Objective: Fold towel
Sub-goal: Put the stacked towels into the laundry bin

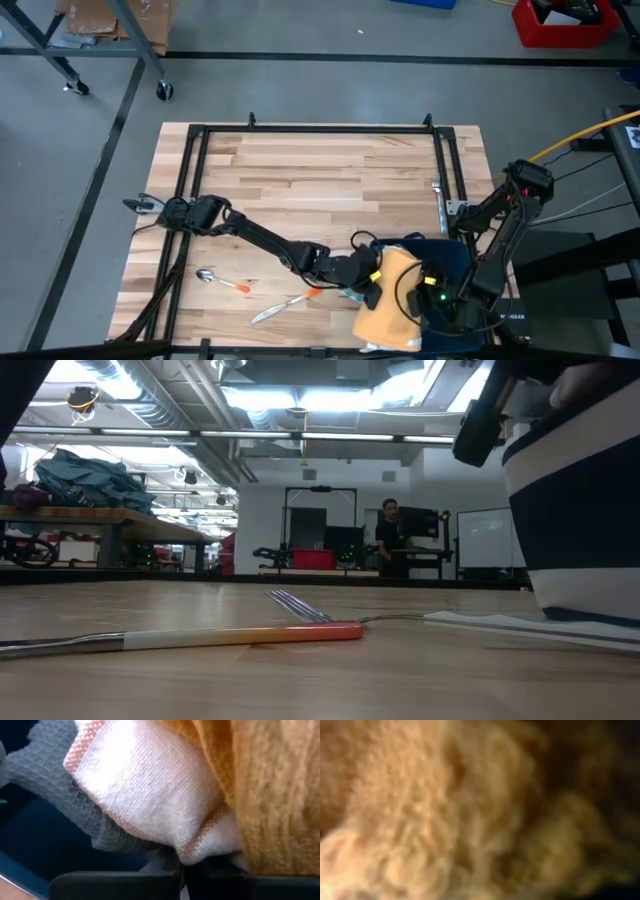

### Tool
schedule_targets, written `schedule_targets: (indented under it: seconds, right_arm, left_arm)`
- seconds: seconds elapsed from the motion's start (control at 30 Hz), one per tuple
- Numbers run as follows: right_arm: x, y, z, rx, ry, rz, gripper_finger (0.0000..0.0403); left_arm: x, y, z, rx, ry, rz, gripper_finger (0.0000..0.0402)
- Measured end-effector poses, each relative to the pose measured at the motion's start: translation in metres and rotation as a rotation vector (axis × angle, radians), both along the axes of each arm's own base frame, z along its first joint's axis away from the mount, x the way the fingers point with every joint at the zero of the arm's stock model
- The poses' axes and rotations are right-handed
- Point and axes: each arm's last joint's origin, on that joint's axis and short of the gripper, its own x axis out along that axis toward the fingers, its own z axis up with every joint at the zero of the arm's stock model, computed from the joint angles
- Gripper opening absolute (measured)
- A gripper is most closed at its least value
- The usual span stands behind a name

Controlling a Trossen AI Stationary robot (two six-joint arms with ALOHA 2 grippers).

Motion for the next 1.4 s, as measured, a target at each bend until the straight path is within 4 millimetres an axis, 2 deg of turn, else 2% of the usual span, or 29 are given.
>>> schedule_targets:
  seconds: [0.33,0.57,0.73,1.03,1.23,1.4]
  right_arm:
    - [0.004,-0.011,-0.002,-0.031,0.052,-0.065,0.0007]
    - [0.01,-0.017,-0.003,-0.04,0.087,-0.074,0.0007]
    - [0.008,-0.018,-0.005,-0.036,0.148,-0.072,0.0007]
    - [0.003,-0.024,-0.008,-0.077,0.257,-0.057,0.0007]
    - [0.004,-0.026,-0.008,-0.083,0.267,-0.056,0.0007]
    - [0.002,-0.025,-0.009,-0.061,0.337,-0.014,0.0007]
  left_arm:
    - [0.001,0.007,-0.003,0.126,0.018,0.053,0.0005]
    - [0.001,0.011,-0.006,0.123,0.053,0.073,0.0003]
    - [0.004,0.01,-0.017,0.129,0.06,0.076,0.0007]
    - [0.006,0.011,-0.025,0.266,0.066,0.037,0.0058]
    - [0.007,0.011,-0.022,0.222,0.04,0.044,0.0103]
    - [0.005,0.011,-0.017,0.229,0.046,0.024,0.012]
